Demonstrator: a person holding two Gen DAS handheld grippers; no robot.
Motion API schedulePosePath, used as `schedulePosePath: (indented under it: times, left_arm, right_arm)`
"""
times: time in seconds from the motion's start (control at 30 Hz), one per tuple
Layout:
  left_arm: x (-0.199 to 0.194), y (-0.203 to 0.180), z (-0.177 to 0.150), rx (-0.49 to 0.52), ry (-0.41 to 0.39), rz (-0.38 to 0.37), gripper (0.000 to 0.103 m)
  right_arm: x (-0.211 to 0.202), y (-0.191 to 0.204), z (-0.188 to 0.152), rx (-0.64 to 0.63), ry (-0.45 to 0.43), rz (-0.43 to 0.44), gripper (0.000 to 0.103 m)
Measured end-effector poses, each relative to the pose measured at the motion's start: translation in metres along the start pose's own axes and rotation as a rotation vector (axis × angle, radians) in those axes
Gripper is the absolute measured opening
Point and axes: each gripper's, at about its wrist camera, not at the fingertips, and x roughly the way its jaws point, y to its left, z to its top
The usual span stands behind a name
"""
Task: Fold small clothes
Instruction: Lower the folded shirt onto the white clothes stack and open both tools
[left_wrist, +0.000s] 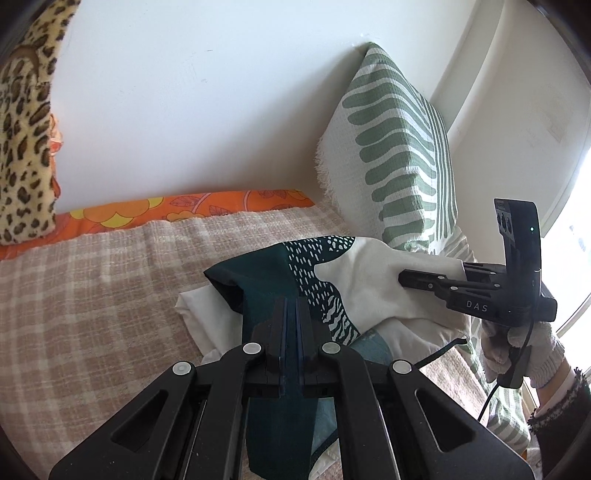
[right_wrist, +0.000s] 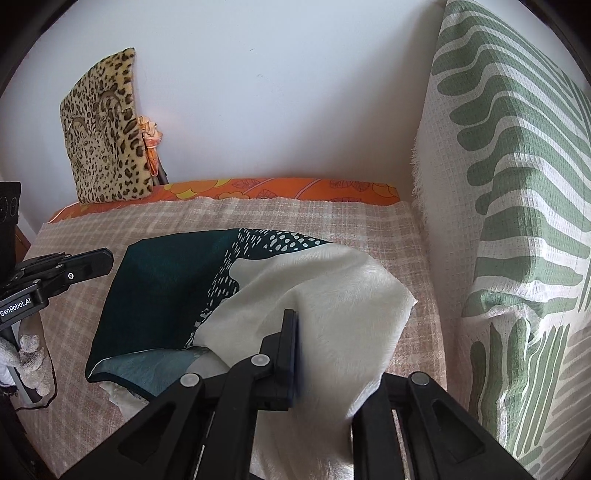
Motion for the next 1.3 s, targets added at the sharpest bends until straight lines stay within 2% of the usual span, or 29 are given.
schedulePosePath:
  times: [0.07,0.1,0.17,0.23,0.27,0.37,0.5,0.6,0.7,0.8,0.87,1.0,1.13,1.2,1.3]
  left_arm:
    - [0.000,-0.001,-0.004,0.001,0.011,-0.008,0.003]
    - [-0.001,-0.002,-0.006,0.007,0.017,-0.012,0.003]
    - [-0.001,-0.006,-0.012,0.019,0.040,-0.026,0.003]
    - [0.002,-0.010,-0.019,0.026,0.069,-0.034,0.004]
    - [0.003,-0.011,-0.022,0.025,0.079,-0.036,0.008]
    - [0.011,-0.010,-0.035,0.024,0.119,-0.039,0.009]
    - [0.024,-0.005,-0.056,0.018,0.191,-0.045,0.009]
    - [0.028,-0.005,-0.072,0.021,0.224,-0.069,0.009]
    - [0.017,-0.006,-0.075,0.038,0.222,-0.100,0.009]
    - [-0.001,0.008,-0.066,0.000,0.206,-0.128,0.009]
    - [-0.011,0.020,-0.054,-0.020,0.176,-0.122,0.009]
    - [-0.016,0.043,-0.022,-0.063,0.115,-0.092,0.009]
    - [-0.010,0.044,0.008,-0.080,0.056,-0.087,0.009]
    - [-0.004,0.032,0.020,-0.051,0.035,-0.087,0.009]
    - [0.014,0.011,0.030,0.017,0.036,-0.081,0.009]
  right_arm:
    - [0.002,-0.010,-0.003,0.031,0.027,0.001,0.032]
    - [0.002,-0.013,-0.006,0.039,0.039,-0.012,0.032]
    - [0.005,-0.017,-0.012,0.042,0.078,-0.105,0.033]
    - [0.012,-0.017,-0.017,0.018,0.132,-0.261,0.035]
    - [0.014,-0.015,-0.019,0.011,0.140,-0.310,0.036]
    - [0.008,-0.001,-0.017,0.000,0.089,-0.366,0.035]
    - [0.005,0.026,-0.004,-0.037,0.017,-0.392,0.036]
    - [0.010,0.035,0.005,-0.049,-0.005,-0.335,0.036]
    - [0.031,0.035,-0.001,-0.049,0.063,-0.295,0.036]
    - [0.046,0.024,-0.017,-0.076,0.136,-0.369,0.035]
    - [0.043,0.014,-0.027,-0.053,0.144,-0.403,0.035]
    - [0.020,0.013,-0.025,0.009,0.048,-0.329,0.034]
    - [0.013,0.009,-0.006,0.093,-0.055,-0.192,0.031]
    - [0.016,0.002,0.006,0.140,-0.088,-0.145,0.016]
    - [0.028,-0.005,0.022,0.191,-0.117,-0.105,0.013]
